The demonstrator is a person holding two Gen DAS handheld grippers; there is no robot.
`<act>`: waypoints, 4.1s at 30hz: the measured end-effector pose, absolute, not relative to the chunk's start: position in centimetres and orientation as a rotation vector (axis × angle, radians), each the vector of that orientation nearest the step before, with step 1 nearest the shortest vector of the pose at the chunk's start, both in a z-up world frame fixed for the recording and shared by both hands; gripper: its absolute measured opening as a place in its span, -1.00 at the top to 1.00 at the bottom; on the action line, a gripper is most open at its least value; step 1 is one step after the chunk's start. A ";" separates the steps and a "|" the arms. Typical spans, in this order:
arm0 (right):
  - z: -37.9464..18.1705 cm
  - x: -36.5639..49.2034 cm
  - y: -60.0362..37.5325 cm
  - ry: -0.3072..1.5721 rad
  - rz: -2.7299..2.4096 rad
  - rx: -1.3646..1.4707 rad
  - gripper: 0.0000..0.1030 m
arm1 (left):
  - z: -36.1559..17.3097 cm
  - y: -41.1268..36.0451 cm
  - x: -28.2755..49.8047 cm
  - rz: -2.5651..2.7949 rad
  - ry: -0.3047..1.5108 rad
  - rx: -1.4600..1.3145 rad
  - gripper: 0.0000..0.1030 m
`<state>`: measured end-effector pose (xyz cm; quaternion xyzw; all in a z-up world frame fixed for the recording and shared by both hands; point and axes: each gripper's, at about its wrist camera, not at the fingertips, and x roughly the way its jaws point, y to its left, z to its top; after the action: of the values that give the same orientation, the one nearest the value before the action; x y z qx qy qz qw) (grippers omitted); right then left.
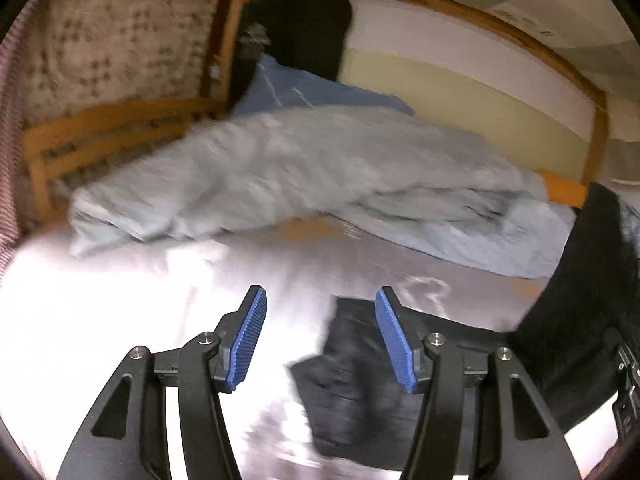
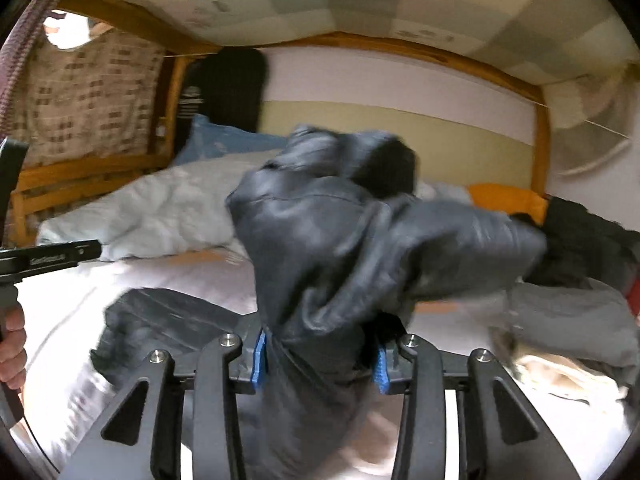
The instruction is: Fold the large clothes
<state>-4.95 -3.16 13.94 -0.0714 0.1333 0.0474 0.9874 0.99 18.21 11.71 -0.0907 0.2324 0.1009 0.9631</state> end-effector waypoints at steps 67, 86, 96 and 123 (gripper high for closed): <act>3.2 -2.7 -5.6 0.493 0.224 0.141 -0.32 | 8.5 14.8 5.3 0.186 0.481 -0.046 -0.57; 1.3 -1.0 -10.2 0.529 0.154 0.273 -0.71 | -0.4 15.9 9.5 0.259 0.811 -0.062 -0.57; 1.1 -0.7 -10.8 0.534 0.152 0.252 -0.73 | 0.5 19.2 9.6 -0.018 0.889 -0.325 -0.59; -2.4 1.9 -9.7 0.729 0.333 0.417 -0.05 | 2.1 13.8 5.7 -0.184 0.881 -0.246 0.13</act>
<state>1.92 -9.69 -2.38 0.2013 0.3523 0.1611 0.8997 5.68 13.83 2.08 -0.1186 0.4248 -0.0886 0.8931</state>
